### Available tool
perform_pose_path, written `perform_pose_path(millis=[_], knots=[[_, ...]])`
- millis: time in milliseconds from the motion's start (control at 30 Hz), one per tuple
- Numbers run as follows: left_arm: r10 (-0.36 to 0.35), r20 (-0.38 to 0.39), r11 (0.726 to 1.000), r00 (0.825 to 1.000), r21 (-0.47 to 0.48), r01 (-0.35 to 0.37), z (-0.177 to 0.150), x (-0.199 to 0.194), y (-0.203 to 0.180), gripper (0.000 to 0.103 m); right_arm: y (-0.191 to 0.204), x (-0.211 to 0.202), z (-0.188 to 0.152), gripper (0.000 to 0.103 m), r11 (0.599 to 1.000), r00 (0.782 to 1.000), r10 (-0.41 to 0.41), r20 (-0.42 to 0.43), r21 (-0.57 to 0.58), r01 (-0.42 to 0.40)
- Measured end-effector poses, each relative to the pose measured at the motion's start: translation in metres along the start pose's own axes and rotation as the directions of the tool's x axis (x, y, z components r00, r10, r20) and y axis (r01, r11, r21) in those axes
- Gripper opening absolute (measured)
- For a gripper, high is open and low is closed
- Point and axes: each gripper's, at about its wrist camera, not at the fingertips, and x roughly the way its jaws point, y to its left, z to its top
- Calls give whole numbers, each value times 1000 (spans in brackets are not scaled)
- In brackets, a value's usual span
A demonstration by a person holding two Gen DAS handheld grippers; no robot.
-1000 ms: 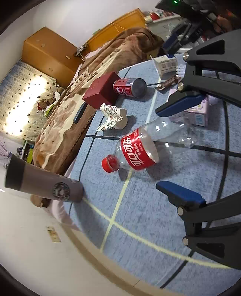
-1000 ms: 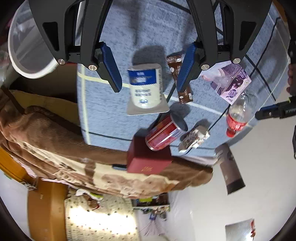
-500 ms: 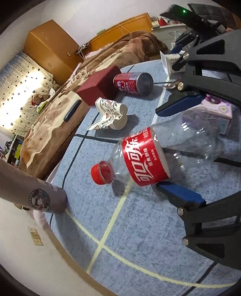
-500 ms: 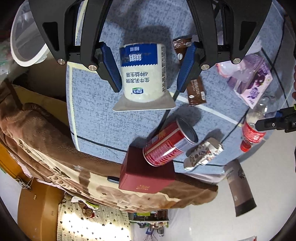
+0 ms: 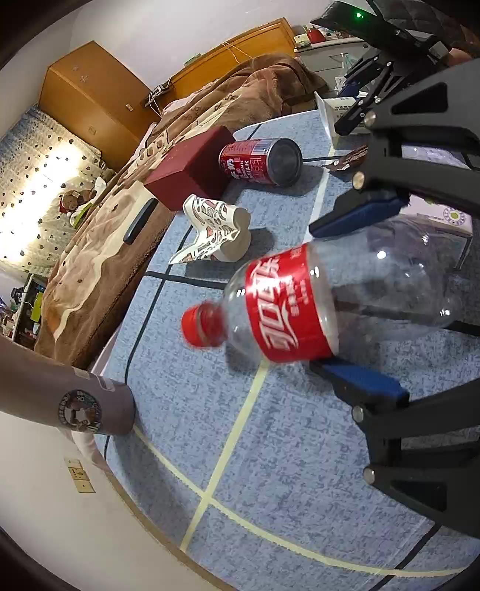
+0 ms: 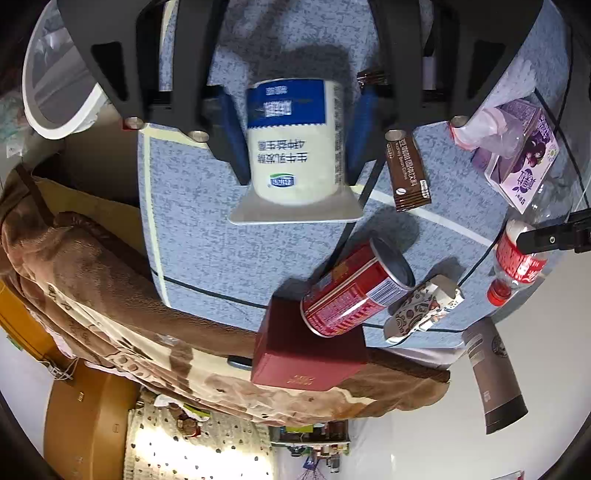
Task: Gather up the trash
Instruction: 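Grasp the white yogurt cup with the right tool while the left tool grasps the Coca-Cola bottle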
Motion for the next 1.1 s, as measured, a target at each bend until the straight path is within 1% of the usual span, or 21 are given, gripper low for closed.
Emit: perform_pose_path(millis=[67,333,433,800,1100], knots=[[13,11,1000,1000,11,-13,0,-2,-1,67,-1,0,0,50,1000,1000,-4,-1,5,4],[11,32,999,999,34,-12,-2,-8,-6,66,-3,-2,0,50,1000,1000,-1,14,23,1],[21,44,998,999,54,-23,-4,-13,-9,66,-4,-4,-1,50,999,1000,-3,23,36,2],[16,65,996,998,91,-22,-11,-27,-21,66,-10,-12,-5,50,998,999,-2,40,66,-1],[14,103,990,995,136,-28,-16,-45,-37,66,-20,-27,-11,50,995,998,-5,70,96,-2]])
